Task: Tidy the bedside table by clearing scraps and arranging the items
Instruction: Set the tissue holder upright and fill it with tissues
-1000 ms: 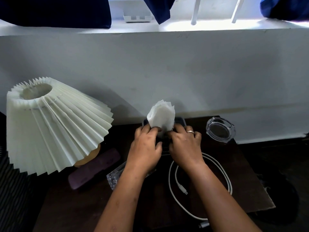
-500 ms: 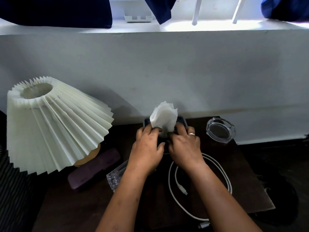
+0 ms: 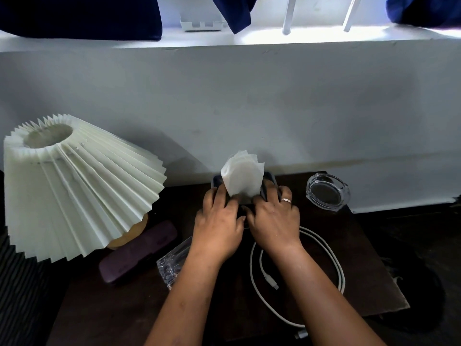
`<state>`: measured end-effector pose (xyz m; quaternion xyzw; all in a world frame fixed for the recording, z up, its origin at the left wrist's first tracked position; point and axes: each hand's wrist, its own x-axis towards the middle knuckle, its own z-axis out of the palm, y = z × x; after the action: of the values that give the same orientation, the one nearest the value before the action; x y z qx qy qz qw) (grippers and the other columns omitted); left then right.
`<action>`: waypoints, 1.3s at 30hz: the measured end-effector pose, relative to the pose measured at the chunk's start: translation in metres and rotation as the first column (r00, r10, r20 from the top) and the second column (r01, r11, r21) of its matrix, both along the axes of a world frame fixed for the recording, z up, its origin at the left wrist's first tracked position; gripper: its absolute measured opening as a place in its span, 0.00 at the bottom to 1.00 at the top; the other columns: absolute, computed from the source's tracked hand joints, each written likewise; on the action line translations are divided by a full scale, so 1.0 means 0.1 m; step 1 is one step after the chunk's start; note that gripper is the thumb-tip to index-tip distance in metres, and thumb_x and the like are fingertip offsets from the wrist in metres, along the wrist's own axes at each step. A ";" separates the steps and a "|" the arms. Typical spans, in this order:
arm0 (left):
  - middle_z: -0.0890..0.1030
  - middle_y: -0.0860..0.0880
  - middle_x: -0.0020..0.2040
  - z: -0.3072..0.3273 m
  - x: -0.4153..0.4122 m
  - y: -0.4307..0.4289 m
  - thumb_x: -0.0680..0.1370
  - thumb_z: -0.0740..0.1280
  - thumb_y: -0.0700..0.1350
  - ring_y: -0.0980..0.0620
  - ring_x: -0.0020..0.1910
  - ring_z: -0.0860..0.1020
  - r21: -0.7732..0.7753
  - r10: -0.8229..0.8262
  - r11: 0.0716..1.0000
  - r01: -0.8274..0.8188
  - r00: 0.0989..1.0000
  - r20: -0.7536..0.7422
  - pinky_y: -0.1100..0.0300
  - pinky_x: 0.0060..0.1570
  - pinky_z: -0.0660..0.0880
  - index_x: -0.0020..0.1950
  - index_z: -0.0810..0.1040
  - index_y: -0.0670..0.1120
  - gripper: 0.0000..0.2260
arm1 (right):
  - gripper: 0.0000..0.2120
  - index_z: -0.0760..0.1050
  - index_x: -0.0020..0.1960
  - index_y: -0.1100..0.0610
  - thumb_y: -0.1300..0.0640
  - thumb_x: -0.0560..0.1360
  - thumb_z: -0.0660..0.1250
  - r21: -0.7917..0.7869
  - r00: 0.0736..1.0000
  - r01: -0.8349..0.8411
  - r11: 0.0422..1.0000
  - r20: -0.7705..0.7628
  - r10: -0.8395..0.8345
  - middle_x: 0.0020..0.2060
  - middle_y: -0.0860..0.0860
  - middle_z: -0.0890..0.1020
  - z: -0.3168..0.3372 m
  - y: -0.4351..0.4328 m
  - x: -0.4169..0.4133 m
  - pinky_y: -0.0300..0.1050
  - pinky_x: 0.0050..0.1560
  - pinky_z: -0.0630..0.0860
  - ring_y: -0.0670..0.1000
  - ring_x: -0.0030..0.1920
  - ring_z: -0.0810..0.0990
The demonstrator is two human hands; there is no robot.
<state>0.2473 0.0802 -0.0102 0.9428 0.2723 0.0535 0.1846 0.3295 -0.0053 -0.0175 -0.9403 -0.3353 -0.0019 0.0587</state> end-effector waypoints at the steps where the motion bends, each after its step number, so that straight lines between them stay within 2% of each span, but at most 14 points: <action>1: 0.55 0.50 0.74 0.00 0.00 -0.01 0.76 0.59 0.51 0.47 0.73 0.49 0.018 0.004 1.000 -0.004 1.000 -0.001 0.46 0.65 0.65 0.66 0.67 0.50 0.18 | 0.22 0.73 0.61 0.54 0.40 0.76 0.55 -0.003 1.000 0.000 1.000 0.000 0.000 0.72 0.50 0.60 0.00 0.01 0.00 0.54 0.53 0.71 0.60 0.70 0.57; 4: 0.55 0.49 0.74 0.00 0.00 -0.03 0.76 0.58 0.49 0.46 0.74 0.50 0.099 0.019 0.995 -0.017 1.000 -0.013 0.46 0.65 0.65 0.66 0.68 0.50 0.18 | 0.23 0.72 0.62 0.53 0.40 0.76 0.54 -0.046 1.000 0.003 0.999 -0.017 -0.004 0.73 0.50 0.58 0.01 0.04 0.01 0.54 0.54 0.69 0.60 0.71 0.55; 7: 0.51 0.48 0.76 -0.03 0.02 -0.06 0.75 0.58 0.47 0.45 0.75 0.45 0.134 0.029 0.991 -0.019 0.996 -0.079 0.43 0.68 0.60 0.68 0.64 0.51 0.21 | 0.24 0.69 0.66 0.50 0.39 0.76 0.51 -0.133 0.996 0.029 0.991 -0.074 -0.039 0.75 0.49 0.54 0.03 0.08 0.02 0.58 0.60 0.63 0.62 0.73 0.51; 9: 0.48 0.48 0.77 -0.04 0.04 -0.08 0.75 0.57 0.47 0.45 0.75 0.42 0.144 0.049 0.989 -0.033 0.993 -0.109 0.42 0.68 0.58 0.69 0.63 0.51 0.21 | 0.25 0.69 0.67 0.51 0.39 0.76 0.51 -0.158 0.995 0.047 0.986 -0.076 -0.060 0.74 0.51 0.55 0.04 0.10 0.00 0.61 0.64 0.59 0.63 0.72 0.53; 12: 0.44 0.49 0.77 -0.04 0.08 -0.11 0.78 0.55 0.51 0.44 0.75 0.39 0.175 0.083 0.983 -0.056 0.985 -0.152 0.41 0.68 0.56 0.69 0.64 0.53 0.19 | 0.25 0.70 0.66 0.53 0.40 0.76 0.53 -0.121 0.998 0.050 0.991 -0.041 -0.055 0.72 0.52 0.60 0.03 0.10 -0.04 0.60 0.65 0.60 0.63 0.69 0.58; 16: 0.46 0.48 0.77 -0.04 0.15 -0.14 0.78 0.53 0.52 0.42 0.75 0.41 0.205 0.152 0.973 -0.106 0.962 -0.227 0.39 0.68 0.54 0.71 0.61 0.56 0.20 | 0.26 0.70 0.66 0.54 0.39 0.76 0.52 -0.103 0.998 0.047 0.994 -0.045 -0.052 0.72 0.52 0.60 0.01 0.09 -0.02 0.61 0.65 0.59 0.63 0.69 0.58; 21: 0.49 0.48 0.77 0.00 0.16 -0.14 0.76 0.56 0.48 0.44 0.76 0.44 0.210 0.113 0.976 -0.062 0.965 -0.238 0.40 0.68 0.56 0.68 0.66 0.51 0.19 | 0.24 0.75 0.59 0.54 0.39 0.73 0.58 -0.018 0.998 0.046 0.999 -0.040 -0.047 0.71 0.51 0.62 0.04 0.07 0.01 0.59 0.63 0.61 0.61 0.67 0.61; 24: 0.54 0.48 0.75 0.08 0.14 -0.10 0.73 0.60 0.46 0.45 0.74 0.48 0.082 0.099 0.993 -0.088 0.984 -0.147 0.43 0.66 0.62 0.63 0.71 0.49 0.18 | 0.17 0.77 0.53 0.51 0.45 0.69 0.63 0.174 0.999 0.045 0.984 0.004 -0.047 0.68 0.49 0.67 0.08 0.05 0.06 0.56 0.63 0.61 0.59 0.65 0.65; 27: 0.69 0.45 0.66 0.22 0.12 -0.01 0.71 0.62 0.46 0.44 0.68 0.61 -0.063 0.148 0.987 -0.147 0.989 0.011 0.48 0.60 0.67 0.60 0.73 0.51 0.17 | 0.11 0.76 0.50 0.50 0.52 0.68 0.65 0.355 0.996 0.051 0.934 -0.088 -0.021 0.68 0.48 0.68 0.09 0.04 0.13 0.57 0.66 0.57 0.56 0.68 0.63; 30: 0.78 0.46 0.53 0.30 0.09 0.06 0.71 0.62 0.43 0.45 0.55 0.73 -0.149 0.203 0.974 -0.173 0.954 0.220 0.51 0.52 0.73 0.54 0.77 0.52 0.13 | 0.14 0.76 0.54 0.47 0.57 0.69 0.64 0.401 0.971 0.035 0.915 -0.230 0.064 0.70 0.44 0.66 0.05 0.04 0.16 0.57 0.67 0.54 0.51 0.72 0.57; 32: 0.80 0.47 0.49 0.29 0.07 0.07 0.71 0.62 0.40 0.44 0.50 0.76 -0.183 0.222 0.968 -0.170 0.920 0.322 0.51 0.48 0.74 0.53 0.77 0.53 0.14 | 0.18 0.75 0.56 0.44 0.58 0.69 0.63 0.420 0.954 0.009 0.908 -0.277 0.119 0.67 0.42 0.70 0.04 0.05 0.17 0.53 0.65 0.55 0.47 0.72 0.57; 34: 0.79 0.49 0.46 0.28 0.05 0.06 0.73 0.61 0.38 0.45 0.45 0.77 -0.178 0.207 0.973 -0.149 0.904 0.373 0.53 0.42 0.73 0.60 0.72 0.57 0.19 | 0.20 0.75 0.58 0.42 0.58 0.69 0.63 0.444 0.944 0.007 0.896 -0.298 0.140 0.65 0.41 0.73 0.03 0.06 0.19 0.51 0.62 0.56 0.46 0.71 0.59; 36: 0.76 0.51 0.41 0.28 0.05 0.03 0.74 0.60 0.37 0.46 0.39 0.76 -0.176 0.197 0.975 -0.135 0.891 0.408 0.53 0.36 0.73 0.66 0.61 0.64 0.28 | 0.22 0.75 0.58 0.41 0.59 0.69 0.62 0.465 0.937 0.042 0.884 -0.325 0.127 0.65 0.42 0.74 0.04 0.05 0.21 0.50 0.61 0.57 0.48 0.70 0.61; 39: 0.77 0.51 0.38 0.29 0.06 0.02 0.75 0.63 0.37 0.50 0.33 0.77 -0.211 0.242 0.965 -0.159 0.849 0.470 0.53 0.32 0.75 0.69 0.51 0.67 0.35 | 0.21 0.76 0.58 0.41 0.58 0.69 0.62 0.459 0.943 0.049 0.887 -0.314 0.111 0.64 0.42 0.75 0.03 0.05 0.22 0.50 0.59 0.57 0.51 0.68 0.62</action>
<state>0.2530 0.0825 0.0188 0.8460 0.3170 0.2877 0.3179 0.3513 -0.0006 -0.0147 -0.8805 -0.3256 0.0778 0.3357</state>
